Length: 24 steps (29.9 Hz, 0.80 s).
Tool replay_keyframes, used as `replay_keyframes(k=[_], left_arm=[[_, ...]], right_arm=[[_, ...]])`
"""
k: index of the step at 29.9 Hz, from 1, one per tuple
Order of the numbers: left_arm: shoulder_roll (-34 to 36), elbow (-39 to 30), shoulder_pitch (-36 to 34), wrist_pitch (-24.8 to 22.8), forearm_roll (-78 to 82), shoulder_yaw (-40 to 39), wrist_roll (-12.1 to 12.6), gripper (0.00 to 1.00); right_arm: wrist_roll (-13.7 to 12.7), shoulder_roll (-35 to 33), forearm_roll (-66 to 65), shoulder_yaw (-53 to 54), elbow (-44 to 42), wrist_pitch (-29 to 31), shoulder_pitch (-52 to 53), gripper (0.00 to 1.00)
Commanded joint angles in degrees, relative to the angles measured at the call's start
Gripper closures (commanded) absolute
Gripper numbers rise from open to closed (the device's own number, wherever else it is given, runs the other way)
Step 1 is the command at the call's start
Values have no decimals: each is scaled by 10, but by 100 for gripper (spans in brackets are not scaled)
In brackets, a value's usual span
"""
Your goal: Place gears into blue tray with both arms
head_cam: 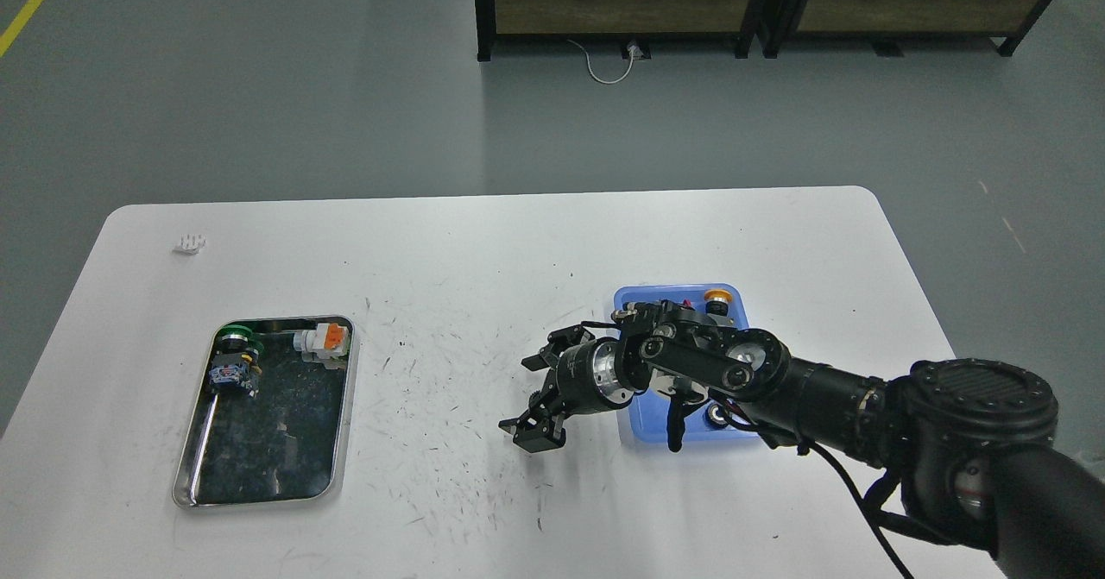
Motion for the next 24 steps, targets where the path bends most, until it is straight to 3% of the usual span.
replay_keyframes(k=[1, 8, 15, 19, 24], left_arm=[[0, 1, 0, 0, 0, 0, 0, 2], [0, 2, 0, 1, 1, -1, 1, 2], [0, 4, 0, 1, 1, -2, 1, 2], [0, 4, 0, 1, 1, -3, 1, 2], [0, 4, 0, 2, 1, -3, 1, 2]], right_arm=[[1, 0, -3, -8, 0, -1, -1, 13], [3, -10, -7, -8, 0, -2, -4, 14], [7, -14, -12, -5, -1, -2, -12, 22], [9, -15, -19, -3, 0, -2, -18, 30], [10, -16, -20, -2, 0, -2, -19, 50]])
